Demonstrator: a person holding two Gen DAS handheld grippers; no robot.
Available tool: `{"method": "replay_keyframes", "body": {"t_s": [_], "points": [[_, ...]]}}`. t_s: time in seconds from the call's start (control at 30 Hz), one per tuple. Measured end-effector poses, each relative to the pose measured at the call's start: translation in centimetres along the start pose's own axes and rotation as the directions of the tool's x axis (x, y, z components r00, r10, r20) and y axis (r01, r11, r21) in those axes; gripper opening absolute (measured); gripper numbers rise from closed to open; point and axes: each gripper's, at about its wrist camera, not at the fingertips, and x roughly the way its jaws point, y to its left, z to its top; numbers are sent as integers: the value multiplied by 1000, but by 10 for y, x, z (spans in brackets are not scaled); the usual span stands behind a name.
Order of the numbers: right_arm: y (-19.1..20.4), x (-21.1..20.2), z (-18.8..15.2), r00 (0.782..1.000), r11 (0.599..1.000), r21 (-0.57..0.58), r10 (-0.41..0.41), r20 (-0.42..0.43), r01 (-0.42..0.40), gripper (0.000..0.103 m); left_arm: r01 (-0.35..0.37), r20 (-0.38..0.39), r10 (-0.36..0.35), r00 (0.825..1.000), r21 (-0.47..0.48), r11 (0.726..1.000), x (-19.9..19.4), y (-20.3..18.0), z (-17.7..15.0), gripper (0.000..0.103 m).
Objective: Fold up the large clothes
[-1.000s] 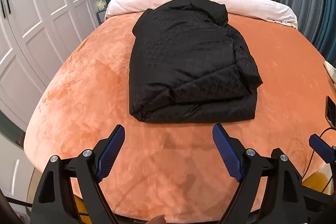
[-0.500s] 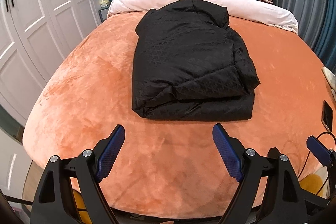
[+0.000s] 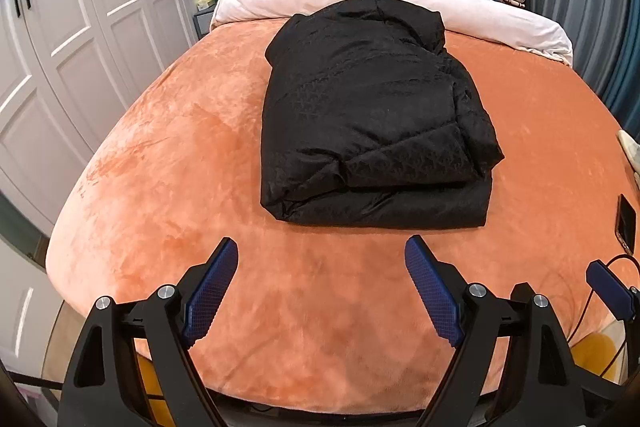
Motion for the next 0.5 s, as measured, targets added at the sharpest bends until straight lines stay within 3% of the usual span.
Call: {"method": "replay_keyframes", "body": {"t_s": [0.5], "points": [[4,-2,-2,1000,1000,-6,5,-1,-5,75,1,-12,-1,1000,-4,1000,1,0,-1,84]]}}
